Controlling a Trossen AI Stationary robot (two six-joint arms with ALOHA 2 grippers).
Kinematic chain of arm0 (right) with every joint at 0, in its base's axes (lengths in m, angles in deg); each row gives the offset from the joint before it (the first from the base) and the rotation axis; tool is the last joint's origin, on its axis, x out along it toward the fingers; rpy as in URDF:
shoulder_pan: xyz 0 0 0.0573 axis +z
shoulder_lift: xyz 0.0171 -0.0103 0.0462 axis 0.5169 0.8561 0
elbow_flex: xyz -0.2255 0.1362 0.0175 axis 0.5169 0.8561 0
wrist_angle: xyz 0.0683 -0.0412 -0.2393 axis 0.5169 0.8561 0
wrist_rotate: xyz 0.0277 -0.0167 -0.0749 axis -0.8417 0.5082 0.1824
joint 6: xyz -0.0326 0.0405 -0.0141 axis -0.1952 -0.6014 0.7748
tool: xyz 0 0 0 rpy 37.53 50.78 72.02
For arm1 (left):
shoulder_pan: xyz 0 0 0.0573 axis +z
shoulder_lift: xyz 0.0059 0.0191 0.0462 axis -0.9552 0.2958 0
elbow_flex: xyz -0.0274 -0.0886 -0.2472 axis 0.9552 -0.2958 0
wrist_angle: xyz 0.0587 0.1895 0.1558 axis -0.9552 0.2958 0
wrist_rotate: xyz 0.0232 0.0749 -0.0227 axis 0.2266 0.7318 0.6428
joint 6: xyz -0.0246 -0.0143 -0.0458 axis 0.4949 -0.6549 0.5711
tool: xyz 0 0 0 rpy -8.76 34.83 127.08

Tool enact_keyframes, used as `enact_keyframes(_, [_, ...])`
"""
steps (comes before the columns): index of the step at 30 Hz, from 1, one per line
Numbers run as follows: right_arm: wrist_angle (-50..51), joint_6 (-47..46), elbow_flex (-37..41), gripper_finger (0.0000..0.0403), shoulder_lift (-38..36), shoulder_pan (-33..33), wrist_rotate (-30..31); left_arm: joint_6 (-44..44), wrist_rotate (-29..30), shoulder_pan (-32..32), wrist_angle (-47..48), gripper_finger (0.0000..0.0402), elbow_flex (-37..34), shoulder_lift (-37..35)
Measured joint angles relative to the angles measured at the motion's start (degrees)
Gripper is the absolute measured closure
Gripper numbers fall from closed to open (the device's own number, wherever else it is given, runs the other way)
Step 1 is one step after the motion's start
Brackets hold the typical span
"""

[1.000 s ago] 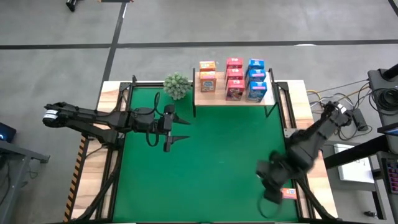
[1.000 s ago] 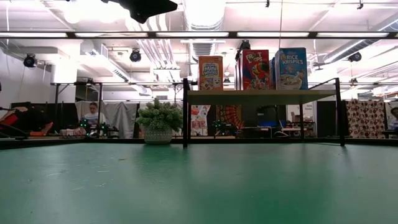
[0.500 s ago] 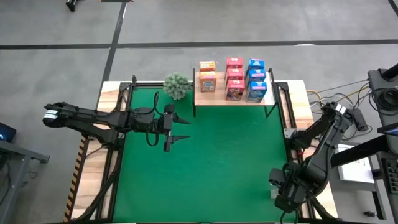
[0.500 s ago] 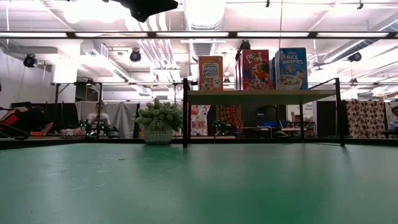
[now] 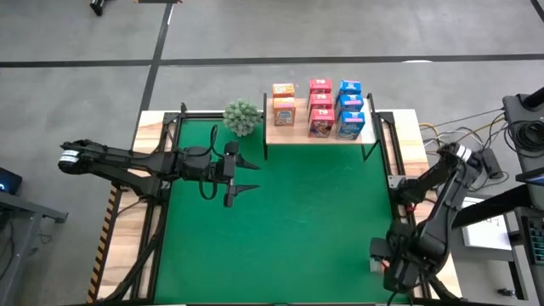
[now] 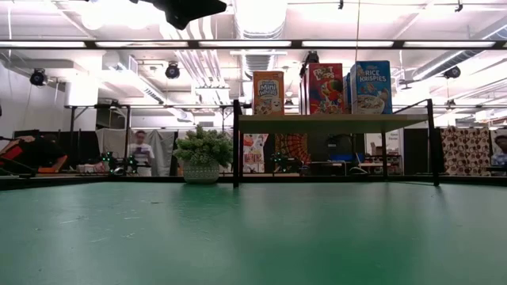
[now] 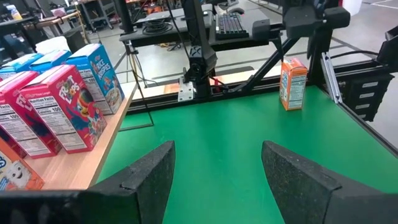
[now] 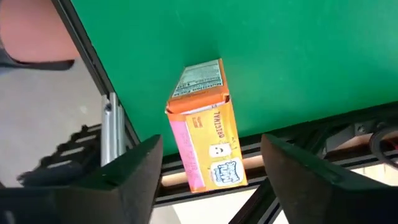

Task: Stack cereal on shelf
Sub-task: Put the orange cereal box on the shelf aligned with the other orange cereal box

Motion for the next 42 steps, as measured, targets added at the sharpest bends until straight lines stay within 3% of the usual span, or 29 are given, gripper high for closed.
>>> enact_keyframes(6, [-0.1,4.3,0.0,0.0116,2.7,0.4,0.4,0.0,0.0,0.0,0.0,0.0178,0.0,0.0])
enact_keyframes(15, [0.1,11.1,0.1,0.0114,8.7,0.4,0.3,0.0,0.0,0.0,0.0,0.0178,0.0,0.0])
enact_keyframes(20, [0.2,11.6,0.0,0.0146,11.3,0.4,-3.0,0.3,0.0,0.0,0.0,0.0178,0.0,0.0])
enact_keyframes(27, [0.1,11.9,-1.1,0.0205,11.8,0.4,-3.0,0.3,0.0,0.0,0.0,0.0178,0.0,0.0])
enact_keyframes(34, [0.1,11.2,-2.1,0.0231,10.1,-0.1,-2.8,0.3,0.0,0.0,0.0,0.0178,0.0,0.0])
enact_keyframes(38, [0.1,9.8,-3.3,0.0238,10.0,-2.0,-0.5,0.3,0.0,0.0,0.0,0.0178,0.0,0.0])
enact_keyframes(42, [0.0,8.7,-5.2,0.0243,10.0,-5.7,6.4,0.3,0.0,0.0,-0.1,0.0178,0.0,0.0])
